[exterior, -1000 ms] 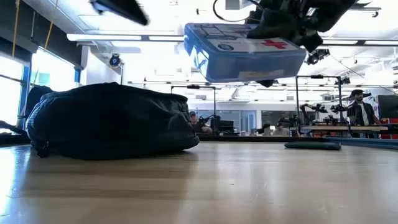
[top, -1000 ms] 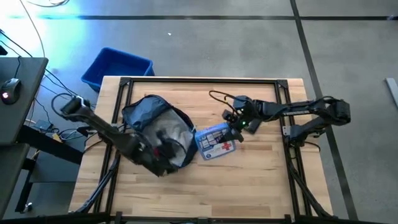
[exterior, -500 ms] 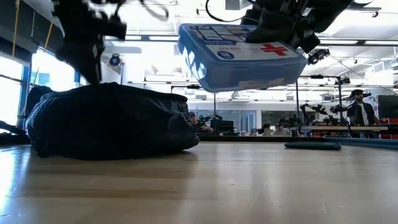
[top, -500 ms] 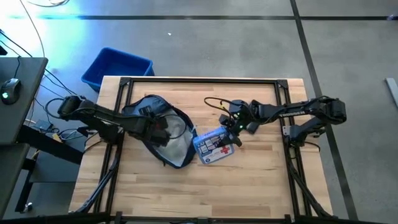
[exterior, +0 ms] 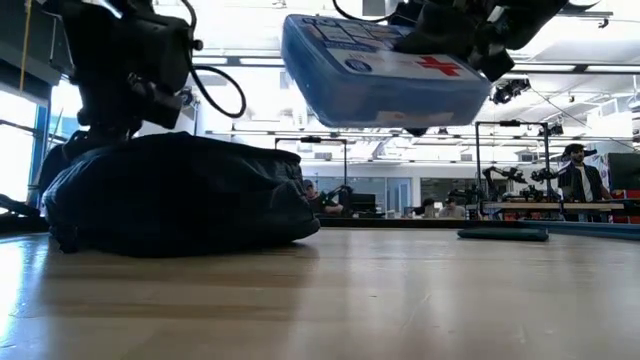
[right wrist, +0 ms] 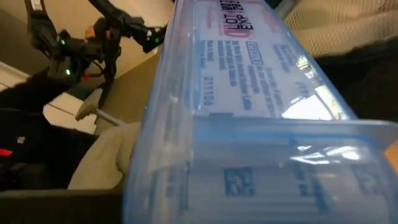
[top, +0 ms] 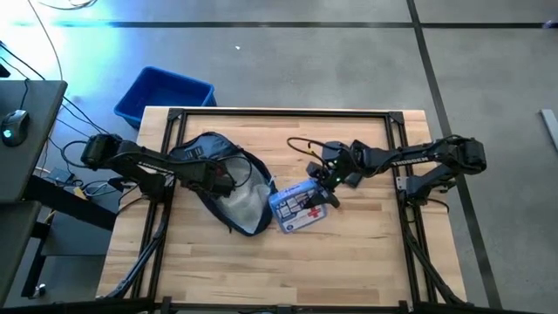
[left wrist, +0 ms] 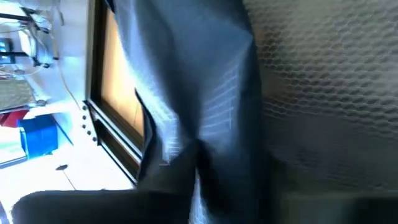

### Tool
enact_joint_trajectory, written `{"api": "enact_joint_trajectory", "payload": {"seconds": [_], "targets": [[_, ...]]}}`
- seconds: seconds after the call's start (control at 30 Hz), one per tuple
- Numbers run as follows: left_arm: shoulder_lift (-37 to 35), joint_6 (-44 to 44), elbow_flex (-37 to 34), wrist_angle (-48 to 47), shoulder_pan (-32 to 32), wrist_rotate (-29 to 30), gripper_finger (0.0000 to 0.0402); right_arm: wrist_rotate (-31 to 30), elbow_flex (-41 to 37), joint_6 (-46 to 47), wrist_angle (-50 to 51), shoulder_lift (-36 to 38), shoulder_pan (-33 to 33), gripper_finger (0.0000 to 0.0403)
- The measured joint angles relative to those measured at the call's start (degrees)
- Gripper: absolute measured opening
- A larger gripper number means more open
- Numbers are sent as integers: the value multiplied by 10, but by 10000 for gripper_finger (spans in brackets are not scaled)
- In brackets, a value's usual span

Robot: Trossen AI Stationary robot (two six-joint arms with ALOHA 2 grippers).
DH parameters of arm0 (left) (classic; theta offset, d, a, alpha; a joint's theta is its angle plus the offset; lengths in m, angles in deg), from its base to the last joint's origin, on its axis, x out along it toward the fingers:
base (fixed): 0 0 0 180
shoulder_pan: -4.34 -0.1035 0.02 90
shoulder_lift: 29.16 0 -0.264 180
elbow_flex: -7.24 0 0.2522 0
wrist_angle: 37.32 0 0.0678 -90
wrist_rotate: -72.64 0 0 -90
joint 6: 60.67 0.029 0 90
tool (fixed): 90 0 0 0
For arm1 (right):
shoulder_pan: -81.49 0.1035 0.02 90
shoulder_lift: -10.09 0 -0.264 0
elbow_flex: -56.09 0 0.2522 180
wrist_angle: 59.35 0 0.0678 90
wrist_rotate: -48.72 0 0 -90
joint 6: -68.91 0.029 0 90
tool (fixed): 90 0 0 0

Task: Unpack backpack
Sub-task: Put the first aid kit into the transparent bag pack

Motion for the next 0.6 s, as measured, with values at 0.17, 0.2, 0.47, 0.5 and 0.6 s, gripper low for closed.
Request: {"api": "enact_joint_trajectory", "payload": {"seconds": [0.17, 0.2, 0.47, 0.5, 0.6], "targets": [[0, -15, 20, 2, 29, 43, 4, -2, 1, 29, -59, -4, 0, 132], [0, -15, 28, 12, 39, 52, 2, -3, 3, 36, -67, -8, 0, 132], [0, 11, 103, 160, 81, 88, 0, -3, 80, 43, -72, -120, -2, 132], [0, 21, 107, 176, 82, 88, 0, 4, 95, 43, -71, -136, -5, 132], [0, 48, 113, 195, 83, 89, 0, 18, 135, 58, -72, -177, -19, 132]]}}
